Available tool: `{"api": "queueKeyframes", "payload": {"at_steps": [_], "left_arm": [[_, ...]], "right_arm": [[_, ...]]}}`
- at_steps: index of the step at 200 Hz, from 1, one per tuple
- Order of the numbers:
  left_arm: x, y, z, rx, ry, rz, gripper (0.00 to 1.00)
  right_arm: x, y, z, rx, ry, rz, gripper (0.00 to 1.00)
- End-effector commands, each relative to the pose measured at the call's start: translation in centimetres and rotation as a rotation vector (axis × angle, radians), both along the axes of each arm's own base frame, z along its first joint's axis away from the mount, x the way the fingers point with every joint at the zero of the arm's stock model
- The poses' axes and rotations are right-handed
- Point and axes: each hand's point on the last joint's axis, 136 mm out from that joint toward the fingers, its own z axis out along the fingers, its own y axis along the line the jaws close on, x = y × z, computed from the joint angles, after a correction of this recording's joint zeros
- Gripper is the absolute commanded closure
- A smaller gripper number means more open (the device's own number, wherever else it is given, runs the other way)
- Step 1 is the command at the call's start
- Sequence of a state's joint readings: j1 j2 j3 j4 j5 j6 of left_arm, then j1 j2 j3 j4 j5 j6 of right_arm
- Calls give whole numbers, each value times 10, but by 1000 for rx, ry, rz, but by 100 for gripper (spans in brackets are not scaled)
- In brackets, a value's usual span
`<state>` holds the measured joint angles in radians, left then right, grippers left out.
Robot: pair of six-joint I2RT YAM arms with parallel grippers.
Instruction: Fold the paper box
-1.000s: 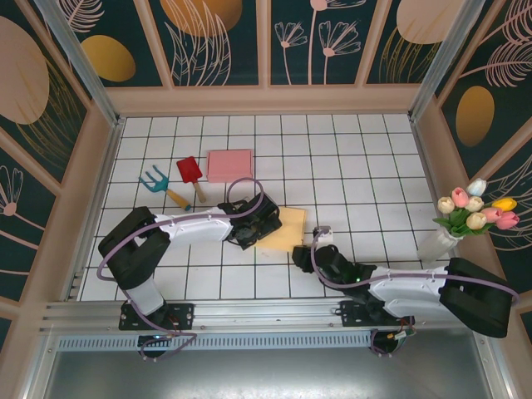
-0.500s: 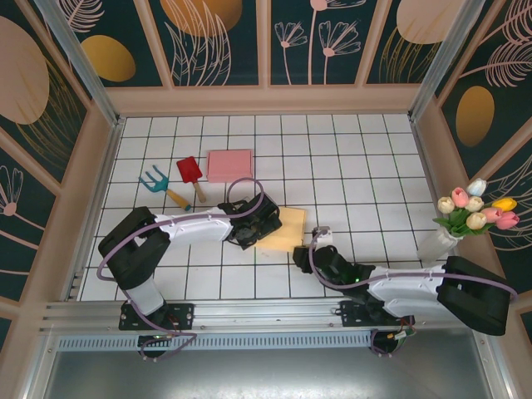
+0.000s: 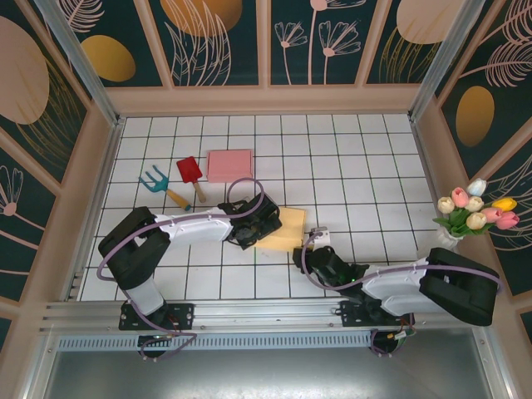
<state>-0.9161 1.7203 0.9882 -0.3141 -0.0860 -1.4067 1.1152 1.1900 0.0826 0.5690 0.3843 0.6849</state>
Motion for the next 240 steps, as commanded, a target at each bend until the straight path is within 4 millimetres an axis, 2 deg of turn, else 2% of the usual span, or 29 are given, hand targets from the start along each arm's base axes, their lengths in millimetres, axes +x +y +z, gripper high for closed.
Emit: {"api": "queueKeyframes", "payload": {"at_steps": [1, 31, 77, 133, 162, 199, 240], "left_arm": [[-17, 26, -33, 121, 87, 12, 13], [-19, 27, -36, 123, 92, 10, 13], [-19, 28, -39, 126, 99, 9, 13], [-23, 21, -50, 107, 125, -15, 13], [-25, 17, -54, 101, 130, -34, 13], [-28, 19, -58, 112, 142, -47, 13], [-28, 17, -59, 111, 149, -54, 13]], "right_arm": [[-8, 0, -6, -30, -2, 48, 72], [-3, -13, -8, -84, -58, 22, 74], [3, -19, -7, -113, -129, 26, 75], [23, -3, 8, -112, -178, -2, 74], [38, -2, 2, -132, -138, -62, 74], [56, -14, -15, -164, -74, -141, 74], [69, -8, -14, -156, -47, -136, 71]]}}
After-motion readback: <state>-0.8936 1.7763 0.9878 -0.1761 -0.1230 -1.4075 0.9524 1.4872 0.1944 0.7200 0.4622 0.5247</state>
